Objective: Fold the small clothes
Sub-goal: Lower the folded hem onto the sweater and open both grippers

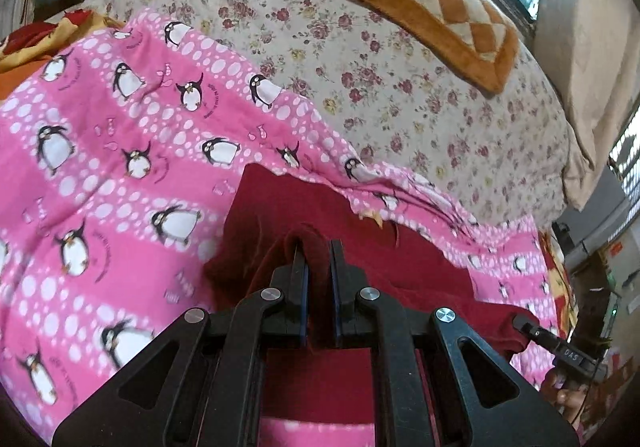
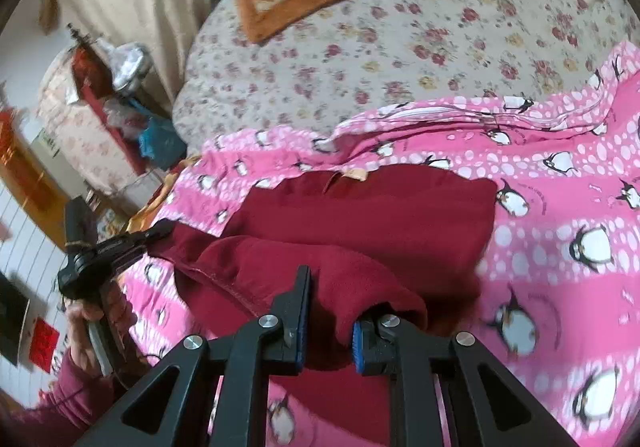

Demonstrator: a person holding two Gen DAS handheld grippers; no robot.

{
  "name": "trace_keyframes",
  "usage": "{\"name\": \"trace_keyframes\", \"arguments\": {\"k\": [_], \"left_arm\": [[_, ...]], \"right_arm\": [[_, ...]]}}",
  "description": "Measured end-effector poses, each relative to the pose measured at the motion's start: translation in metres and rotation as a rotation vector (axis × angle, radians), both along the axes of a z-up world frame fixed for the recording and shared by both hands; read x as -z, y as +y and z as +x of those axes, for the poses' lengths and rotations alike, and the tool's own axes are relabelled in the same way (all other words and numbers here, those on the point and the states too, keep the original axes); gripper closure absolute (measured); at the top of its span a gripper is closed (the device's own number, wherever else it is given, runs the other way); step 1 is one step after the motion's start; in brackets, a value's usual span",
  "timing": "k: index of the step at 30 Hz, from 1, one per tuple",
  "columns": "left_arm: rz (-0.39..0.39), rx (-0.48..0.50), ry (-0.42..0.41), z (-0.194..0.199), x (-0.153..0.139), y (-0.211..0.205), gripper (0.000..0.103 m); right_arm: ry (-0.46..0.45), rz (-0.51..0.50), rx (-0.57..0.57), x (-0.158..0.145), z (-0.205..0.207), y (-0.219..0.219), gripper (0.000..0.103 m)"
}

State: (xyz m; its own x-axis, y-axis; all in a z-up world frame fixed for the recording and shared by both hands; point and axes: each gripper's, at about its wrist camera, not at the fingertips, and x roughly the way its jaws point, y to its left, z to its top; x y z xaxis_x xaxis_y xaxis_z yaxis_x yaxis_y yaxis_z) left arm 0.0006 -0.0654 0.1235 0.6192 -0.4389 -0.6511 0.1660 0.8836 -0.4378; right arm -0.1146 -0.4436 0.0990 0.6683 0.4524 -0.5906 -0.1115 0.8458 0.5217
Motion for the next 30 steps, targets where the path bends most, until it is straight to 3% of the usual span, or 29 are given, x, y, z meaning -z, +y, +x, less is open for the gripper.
{"name": "trace_keyframes", "arguments": {"k": [8, 16, 19, 21, 23, 26, 28, 30], "left_arm": [[0.019, -0.052, 0.051, 0.050, 0.028, -0.009, 0.095], [-0.040, -0.052, 0.121, 0.081, 0.047, -0.010, 0.094], [-0.052, -0.043, 0.133, 0.084, 0.048, -0.010, 0.081], [-0.059, -0.043, 0.129, 0.085, 0.048, -0.011, 0.070], [-0.068, -0.047, 0.108, 0.082, 0.044, -0.010, 0.045], [-0.059, -0.079, 0.051, 0.075, 0.036, -0.005, 0.036], [-0.047, -0.078, 0.054, 0.074, 0.035, -0.004, 0.036], [-0.046, -0.072, 0.066, 0.074, 0.036, -0.004, 0.036]], "right_arm": [[0.050, -0.011, 0.012, 0.022, 0.066, -0.013, 0.087], [0.173, 0.088, 0.026, 0.067, 0.125, -0.031, 0.086], [0.171, 0.163, 0.012, 0.070, 0.126, -0.041, 0.083], [0.154, 0.232, 0.002, 0.067, 0.126, -0.049, 0.071], [0.147, 0.274, 0.005, 0.063, 0.126, -0.056, 0.068], [0.108, 0.254, 0.115, 0.046, 0.115, -0.072, 0.045], [0.061, 0.323, 0.129, 0.037, 0.104, -0.081, 0.044], [0.030, 0.316, 0.106, 0.027, 0.095, -0.076, 0.044]]}}
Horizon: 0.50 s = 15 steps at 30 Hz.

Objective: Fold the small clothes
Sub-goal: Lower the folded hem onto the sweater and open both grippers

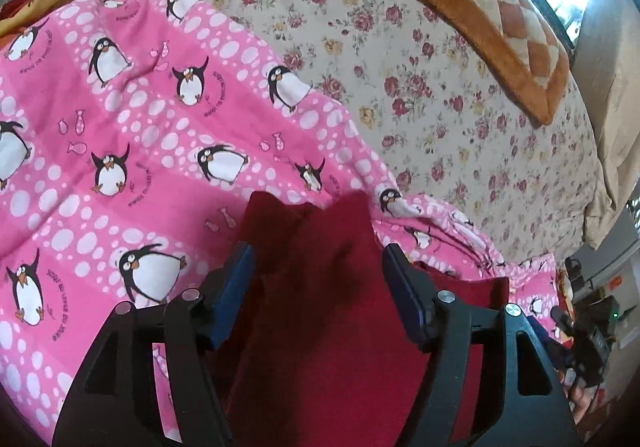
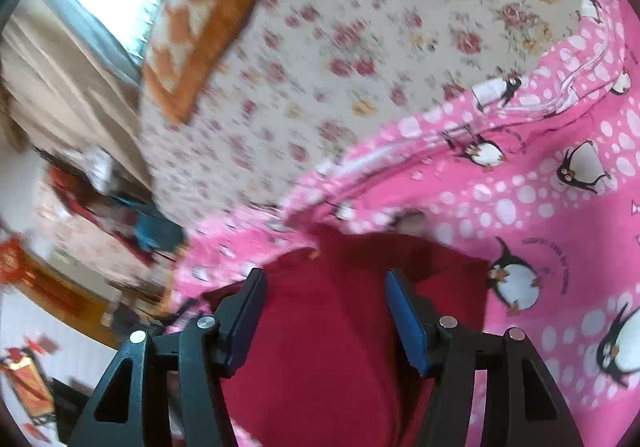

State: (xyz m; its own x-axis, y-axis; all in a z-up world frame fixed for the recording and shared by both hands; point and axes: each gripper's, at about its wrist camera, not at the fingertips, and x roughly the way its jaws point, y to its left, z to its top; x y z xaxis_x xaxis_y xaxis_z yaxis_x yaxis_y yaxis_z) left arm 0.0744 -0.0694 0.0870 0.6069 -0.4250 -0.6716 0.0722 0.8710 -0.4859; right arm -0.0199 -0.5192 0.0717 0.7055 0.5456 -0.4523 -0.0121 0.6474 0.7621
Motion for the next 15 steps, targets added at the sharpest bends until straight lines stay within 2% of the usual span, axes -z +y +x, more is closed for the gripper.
{"name": "trace_keyframes", "arguments": {"k": [2, 5, 6, 8, 12, 14, 15], "left_arm": [[0.024, 0.007, 0.010, 0.000, 0.003, -0.004, 0.036], [0.087, 0.019, 0.036, 0.001, 0.013, -0.012, 0.036], [0.114, 0.024, 0.052, 0.003, 0.019, -0.014, 0.036], [0.134, 0.016, 0.077, 0.006, 0.029, -0.013, 0.036], [0.167, -0.016, 0.127, 0.013, 0.047, -0.009, 0.036], [0.158, -0.020, 0.148, 0.015, 0.050, -0.005, 0.036], [0.150, -0.018, 0.154, 0.014, 0.050, -0.003, 0.036]], "right_arm": [[-0.003, -0.114, -0.052, -0.008, -0.004, 0.024, 0.044], [0.012, -0.141, -0.150, 0.000, 0.006, 0.058, 0.044], [0.029, -0.171, -0.151, 0.006, 0.010, 0.063, 0.044], [0.093, -0.278, -0.100, 0.019, 0.026, 0.070, 0.044], [0.189, -0.362, 0.042, 0.052, 0.056, 0.047, 0.044], [0.262, -0.317, 0.037, 0.071, 0.066, 0.038, 0.046], [0.263, -0.309, 0.041, 0.072, 0.066, 0.036, 0.046]]}}
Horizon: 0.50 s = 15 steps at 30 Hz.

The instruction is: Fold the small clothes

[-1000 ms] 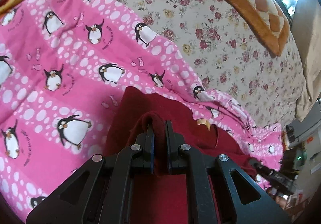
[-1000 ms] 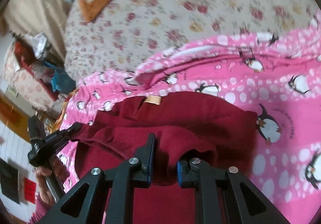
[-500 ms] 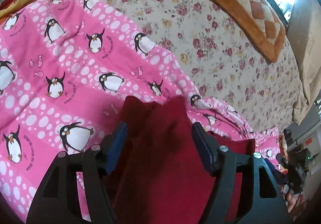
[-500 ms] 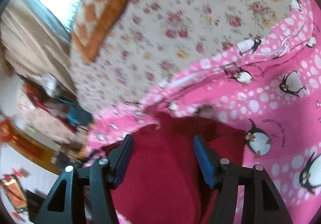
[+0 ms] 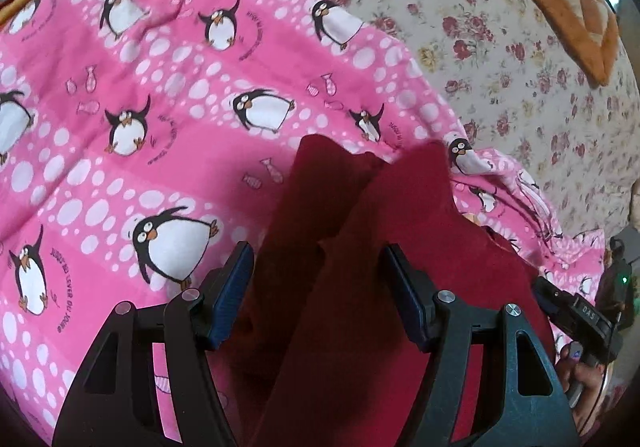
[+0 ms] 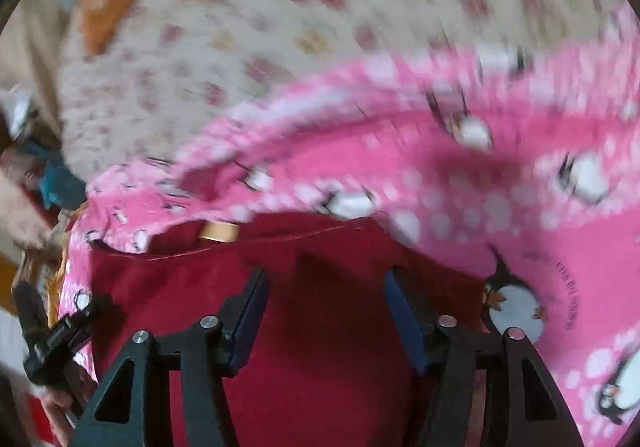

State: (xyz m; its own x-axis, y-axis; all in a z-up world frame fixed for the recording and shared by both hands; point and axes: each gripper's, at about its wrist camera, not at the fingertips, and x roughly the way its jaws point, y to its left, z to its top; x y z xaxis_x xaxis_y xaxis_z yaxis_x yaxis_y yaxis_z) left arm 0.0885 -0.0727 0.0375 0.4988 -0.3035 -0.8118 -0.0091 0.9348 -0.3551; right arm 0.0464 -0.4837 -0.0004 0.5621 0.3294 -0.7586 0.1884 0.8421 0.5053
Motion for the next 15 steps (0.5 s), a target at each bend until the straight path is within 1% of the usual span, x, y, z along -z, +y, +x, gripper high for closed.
{"name": "trace_keyframes", "arguments": {"k": [4, 6, 7, 10, 12, 15], "left_arm": [[0.018, 0.015, -0.021, -0.010, -0.012, 0.004, 0.036], [0.020, 0.038, -0.034, -0.020, -0.020, 0.005, 0.036], [0.028, 0.052, -0.040, -0.027, -0.024, 0.007, 0.036], [0.071, 0.086, -0.054, -0.047, -0.029, 0.010, 0.036], [0.111, 0.110, -0.059, -0.060, -0.027, 0.013, 0.036], [0.131, 0.122, -0.053, -0.072, -0.022, 0.022, 0.036]], "right_arm": [[-0.053, -0.115, -0.022, -0.035, -0.016, 0.016, 0.046], [-0.083, -0.147, -0.075, -0.052, -0.022, 0.033, 0.046], [-0.094, -0.161, -0.129, -0.062, -0.024, 0.048, 0.046], [-0.129, -0.186, -0.274, -0.079, -0.022, 0.099, 0.046], [-0.148, -0.189, -0.363, -0.084, -0.015, 0.139, 0.046], [-0.155, -0.197, -0.435, -0.081, 0.002, 0.190, 0.046]]}}
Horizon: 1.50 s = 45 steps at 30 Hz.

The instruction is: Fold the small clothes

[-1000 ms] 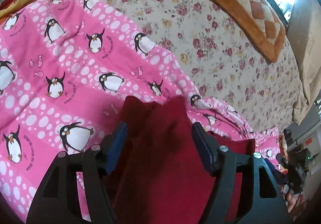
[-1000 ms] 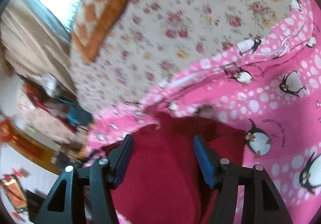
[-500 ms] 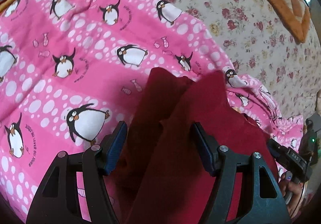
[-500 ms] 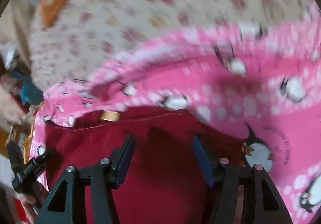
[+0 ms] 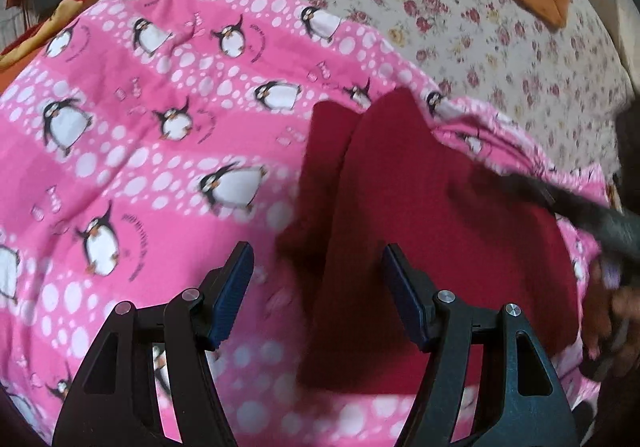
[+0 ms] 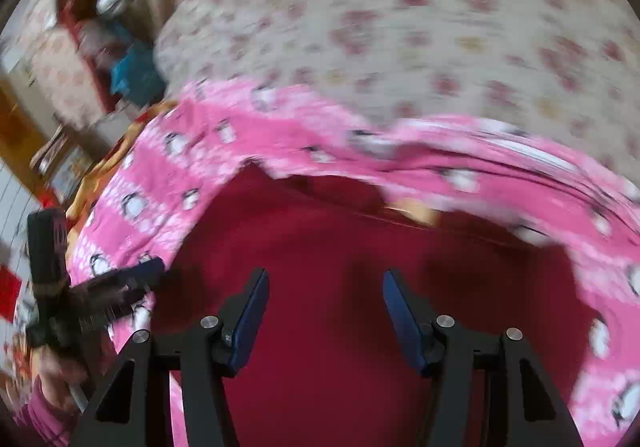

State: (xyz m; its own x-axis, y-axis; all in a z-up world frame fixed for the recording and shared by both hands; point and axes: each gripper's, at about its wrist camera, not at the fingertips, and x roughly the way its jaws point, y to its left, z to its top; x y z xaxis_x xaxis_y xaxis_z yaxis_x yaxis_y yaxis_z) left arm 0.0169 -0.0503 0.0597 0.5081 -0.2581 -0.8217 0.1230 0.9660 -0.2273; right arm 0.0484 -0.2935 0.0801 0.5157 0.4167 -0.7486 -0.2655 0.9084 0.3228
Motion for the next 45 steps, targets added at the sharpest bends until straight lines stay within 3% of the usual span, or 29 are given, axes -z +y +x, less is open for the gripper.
{"name": "trace_keyframes", "arguments": {"k": [6, 13, 18, 23, 26, 29, 34, 38, 43, 45], "left_arm": [[-0.046, -0.008, 0.052, -0.002, 0.012, 0.023, 0.036], [-0.035, 0.004, 0.059, 0.002, 0.018, 0.024, 0.036], [-0.031, 0.004, 0.062, 0.002, 0.019, 0.024, 0.036], [-0.025, 0.002, 0.053, 0.002, 0.018, 0.024, 0.036], [-0.027, -0.006, 0.051, 0.002, 0.018, 0.024, 0.036], [-0.037, -0.017, 0.051, 0.002, 0.018, 0.024, 0.036], [-0.050, -0.026, 0.059, 0.005, 0.018, 0.024, 0.036], [-0.046, -0.024, 0.060, 0.005, 0.019, 0.024, 0.036], [-0.063, -0.030, 0.068, 0.006, 0.021, 0.027, 0.032], [-0.071, -0.029, 0.071, 0.008, 0.021, 0.028, 0.032]], "right_arm": [[0.017, -0.056, -0.024, 0.025, 0.049, 0.073, 0.046], [0.086, -0.133, 0.036, 0.066, 0.098, 0.116, 0.046], [0.065, -0.176, 0.037, 0.064, 0.099, 0.123, 0.046], [0.052, -0.101, 0.038, 0.042, 0.077, 0.103, 0.046], [0.048, -0.111, 0.043, 0.041, 0.065, 0.097, 0.046], [0.096, -0.135, 0.045, 0.055, 0.067, 0.099, 0.045], [0.133, -0.064, 0.065, 0.053, 0.069, 0.091, 0.044], [0.153, -0.016, 0.046, 0.046, 0.067, 0.091, 0.029], [0.161, -0.067, 0.014, 0.047, 0.079, 0.115, 0.026], [0.162, -0.104, -0.002, 0.050, 0.087, 0.128, 0.019]]}}
